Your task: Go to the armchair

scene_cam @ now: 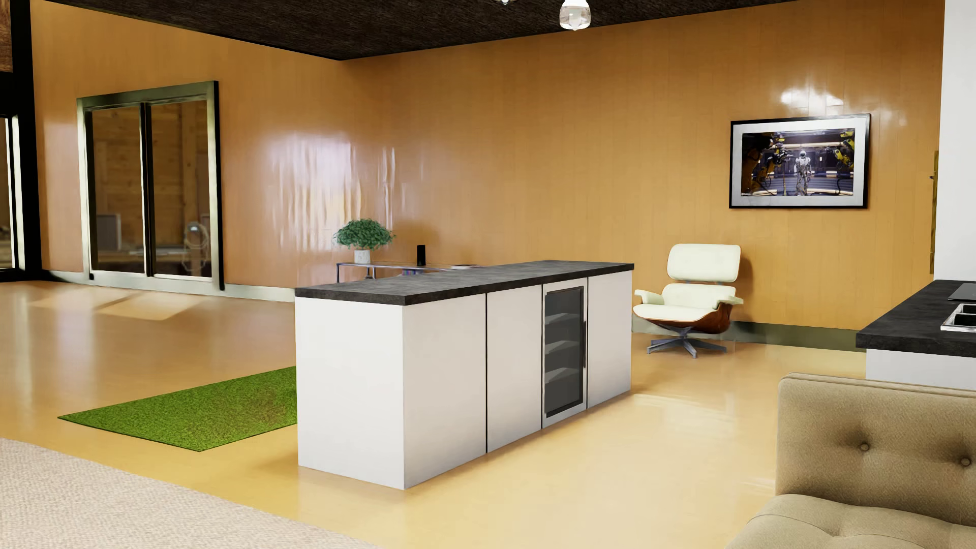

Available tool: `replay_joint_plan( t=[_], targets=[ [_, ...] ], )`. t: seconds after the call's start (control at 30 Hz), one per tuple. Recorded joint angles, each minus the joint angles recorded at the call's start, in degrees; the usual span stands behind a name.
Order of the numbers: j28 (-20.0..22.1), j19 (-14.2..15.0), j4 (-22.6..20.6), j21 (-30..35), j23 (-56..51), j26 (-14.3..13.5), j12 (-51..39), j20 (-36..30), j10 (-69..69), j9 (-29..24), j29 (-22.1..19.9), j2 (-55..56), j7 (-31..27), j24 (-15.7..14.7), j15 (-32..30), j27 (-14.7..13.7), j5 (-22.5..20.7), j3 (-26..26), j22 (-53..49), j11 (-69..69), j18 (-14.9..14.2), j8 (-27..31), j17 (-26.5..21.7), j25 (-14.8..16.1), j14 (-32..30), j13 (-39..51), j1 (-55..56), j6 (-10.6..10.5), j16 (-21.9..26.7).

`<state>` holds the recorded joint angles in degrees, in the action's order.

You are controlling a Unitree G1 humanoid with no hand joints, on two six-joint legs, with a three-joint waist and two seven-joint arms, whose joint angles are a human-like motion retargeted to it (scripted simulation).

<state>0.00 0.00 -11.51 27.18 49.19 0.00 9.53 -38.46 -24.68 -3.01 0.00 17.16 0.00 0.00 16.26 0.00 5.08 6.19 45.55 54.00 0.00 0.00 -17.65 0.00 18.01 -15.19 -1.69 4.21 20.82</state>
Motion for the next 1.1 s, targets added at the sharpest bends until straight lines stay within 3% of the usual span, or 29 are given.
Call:
replay_joint_plan(
  t=[0.1, 0.23, 0.3, 0.33, 0.37, 0.4, 0.47, 0.5, 0.53, 0.6, 0.67, 0.73, 0.77, 0.83, 0.87, 0.9, 0.93, 0.97, 1.0, 1.03, 1.1],
  targets=[
    [0.0, 0.0, 2.1, 0.5, 1.3, 0.0, -3.2, 2.2, 1.1, -0.8, 0.0, 8.2, 0.0, 0.0, -3.3, 0.0, 0.1, 5.3, 1.8, -4.6, 0.0, 0.0, -1.3, 0.0, 3.5, -1.9, -2.9, -2.3, -1.1],
    [0.0, 0.0, 2.4, 0.8, 7.1, 0.0, -6.1, 3.3, 2.2, -2.5, 0.0, 15.1, 0.0, 0.0, -9.8, 0.0, 0.5, 6.7, 1.5, -14.3, 0.0, 0.0, -1.3, 0.0, 11.9, -3.2, -12.9, -2.4, -1.0],
    [0.0, 0.0, 2.3, -0.1, 8.1, 0.0, -7.4, 1.7, 3.4, -2.6, 0.0, 16.2, 0.0, 0.0, -8.8, 0.0, 2.6, 9.6, 4.4, -14.0, 0.0, 0.0, -1.5, 0.0, 11.2, -3.3, -17.1, -2.2, -1.3],
    [0.0, 0.0, 3.7, 0.5, 8.6, 0.0, -6.4, -1.5, 3.0, -2.1, 0.0, 17.1, 0.0, 0.0, -9.0, 0.0, 1.0, 10.5, 2.1, -12.4, 0.0, 0.0, -1.6, 0.0, 10.2, -3.3, -18.4, -2.8, 0.1],
    [0.0, 0.0, 5.3, 0.1, 9.2, 0.0, -5.4, 2.5, 1.4, -1.2, 0.0, 19.2, 0.0, 0.0, -7.2, 0.0, 0.4, 12.2, 5.0, -7.8, 0.0, 0.0, -1.3, 0.0, 7.3, -3.4, -17.4, -3.5, -1.6],
    [0.0, 0.0, 6.5, 0.4, 8.0, 0.0, -4.8, -1.7, -1.1, -1.3, 0.0, 17.6, 0.0, 0.0, -5.3, 0.0, -0.3, 12.8, 5.9, -4.7, 0.0, 0.0, -2.3, 0.0, 2.6, -4.2, -18.4, -4.7, -1.6],
    [0.0, 0.0, 7.2, 1.8, 10.1, 0.0, -1.3, -2.3, -16.0, 0.6, 0.0, 14.3, 0.0, 0.0, -0.7, 0.0, -0.7, 11.6, 6.3, -1.9, 0.0, 0.0, -1.3, 0.0, -17.5, -3.1, -12.0, -3.8, -1.2],
    [0.0, 0.0, 9.2, 0.3, 8.8, 0.0, -0.8, -2.9, -28.7, -1.6, 0.0, 9.5, 0.0, 0.0, 1.4, 0.0, -3.0, 11.0, 6.8, -2.5, 0.0, 0.0, -1.4, 0.0, -24.1, -2.5, -6.9, -4.4, -1.8],
    [0.0, 0.0, 9.8, 0.1, 7.4, 0.0, 0.7, -1.3, -41.7, -2.6, 0.0, 6.2, 0.0, 0.0, 3.0, 0.0, -5.4, 6.7, 5.3, -3.8, 0.0, 0.0, -0.6, 0.0, -24.0, -1.8, -0.3, -4.6, -1.4],
    [0.0, 0.0, 7.5, 0.8, 4.5, 0.0, 2.6, -2.2, -52.7, -3.1, 0.0, -3.9, 0.0, 0.0, 4.2, 0.0, -4.6, 0.9, 6.9, -9.2, 0.0, 0.0, -1.1, 0.0, -21.7, -0.6, 11.3, -2.3, -1.3],
    [0.0, 0.0, 6.3, -0.3, 0.9, 0.0, 5.6, 2.7, -39.9, -4.2, 0.0, -14.5, 0.0, 0.0, 3.3, 0.0, -4.6, -7.3, 4.5, -16.8, 0.0, 0.0, -0.8, 0.0, -27.1, 0.6, 19.8, -0.7, -1.1],
    [0.0, 0.0, 5.1, 0.0, -2.8, 0.0, 6.9, 0.1, -17.7, -4.1, 0.0, -23.1, 0.0, 0.0, 3.0, 0.0, -3.9, -11.5, 4.2, -23.2, 0.0, 0.0, -2.7, 0.0, -32.6, 2.8, 25.5, -0.2, 0.1],
    [0.0, 0.0, 5.1, -0.5, -4.5, 0.0, 7.3, 1.1, -7.5, -3.7, 0.0, -26.9, 0.0, 0.0, 3.9, 0.0, -3.9, -13.5, 4.3, -25.5, 0.0, 0.0, -3.4, 0.0, -26.0, 3.9, 27.3, -0.2, -0.1],
    [0.0, 0.0, 5.5, -1.0, -5.9, 0.0, 8.5, 0.2, -0.5, -2.1, 0.0, -32.0, 0.0, 0.0, 6.3, 0.0, -3.3, -15.3, 4.9, -26.1, 0.0, 0.0, -4.5, 0.0, -1.5, 6.5, 30.1, -0.2, -0.1],
    [0.0, 0.0, 5.9, -2.1, -5.6, 0.0, 8.7, -0.9, 0.0, -2.7, 0.0, -33.8, 0.0, 0.0, 6.8, 0.0, -3.3, -17.5, 4.7, -25.5, 0.0, 0.0, -4.4, 0.0, -4.3, 7.0, 30.7, -0.1, 0.2],
    [0.0, 0.0, 5.4, -3.3, -5.1, 0.0, 9.0, -0.8, -3.6, -2.3, 0.0, -35.4, 0.0, 0.0, 4.9, 0.0, -2.6, -18.4, 5.0, -24.0, 0.0, 0.0, -4.1, 0.0, -18.8, 6.7, 33.2, 0.5, 0.3],
    [0.0, 0.0, 4.4, -4.5, -4.2, 0.0, 9.0, -1.3, -8.3, -1.6, 0.0, -35.0, 0.0, 0.0, -0.6, 0.0, -1.1, -19.0, 5.6, -21.3, 0.0, 0.0, -3.1, 0.0, -31.4, 6.0, 35.7, 2.1, 0.1],
    [0.0, 0.0, 2.6, -4.1, -2.5, 0.0, 8.7, -2.1, -12.5, -2.2, 0.0, -34.6, 0.0, 0.0, -11.4, 0.0, 0.8, -17.8, 7.0, -13.8, 0.0, 0.0, -2.0, 0.0, -34.2, 5.0, 34.1, 3.5, 0.1],
    [0.0, 0.0, 0.8, -3.5, -0.6, 0.0, 7.8, -2.8, -14.5, -1.5, 0.0, -29.3, 0.0, 0.0, -23.0, 0.0, 1.5, -15.9, 8.3, -2.6, 0.0, 0.0, -1.7, 0.0, -33.8, 3.7, 32.1, 3.6, -0.2],
    [0.0, 0.0, -1.3, -1.0, 0.2, 0.0, 7.5, -1.7, -14.9, -1.1, 0.0, -21.8, 0.0, 0.0, -23.9, 0.0, 3.1, -14.1, 6.8, 10.9, 0.0, 0.0, -2.0, 0.0, -31.9, 3.2, 29.4, 4.1, 0.0],
    [0.0, 0.0, -2.0, 0.7, 0.5, 0.0, 4.5, 0.0, -10.0, -3.5, 0.0, -11.8, 0.0, 0.0, -8.5, 0.0, 3.3, -8.2, 6.9, 25.0, 0.0, 0.0, -1.8, 0.0, -23.7, 2.2, 16.5, 3.0, -0.4]
  ],
)
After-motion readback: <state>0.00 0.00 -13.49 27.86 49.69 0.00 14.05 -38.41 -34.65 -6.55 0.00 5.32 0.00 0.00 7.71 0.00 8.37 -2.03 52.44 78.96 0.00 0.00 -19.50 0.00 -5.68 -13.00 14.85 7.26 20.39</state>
